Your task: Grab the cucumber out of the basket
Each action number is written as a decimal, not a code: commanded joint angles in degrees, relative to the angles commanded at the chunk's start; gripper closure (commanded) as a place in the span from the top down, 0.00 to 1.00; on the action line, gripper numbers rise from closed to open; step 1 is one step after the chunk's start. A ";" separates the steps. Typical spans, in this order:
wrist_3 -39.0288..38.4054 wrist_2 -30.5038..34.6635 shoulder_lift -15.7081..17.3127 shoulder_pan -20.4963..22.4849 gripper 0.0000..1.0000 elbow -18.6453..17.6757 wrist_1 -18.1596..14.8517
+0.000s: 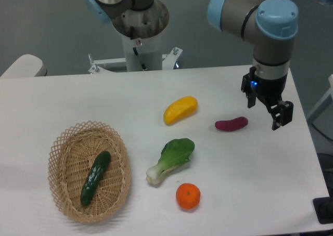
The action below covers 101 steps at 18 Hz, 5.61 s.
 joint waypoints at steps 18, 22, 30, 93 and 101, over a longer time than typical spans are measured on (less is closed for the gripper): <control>-33.97 1.93 9.31 -11.58 1.00 -13.01 -1.41; -53.57 1.58 7.39 -20.01 1.00 -13.19 -0.97; -76.97 0.36 -0.16 -32.07 1.00 -9.85 0.17; -66.81 1.58 -7.39 -33.33 0.27 0.79 6.95; -45.56 1.58 -3.69 -17.86 0.27 0.88 0.62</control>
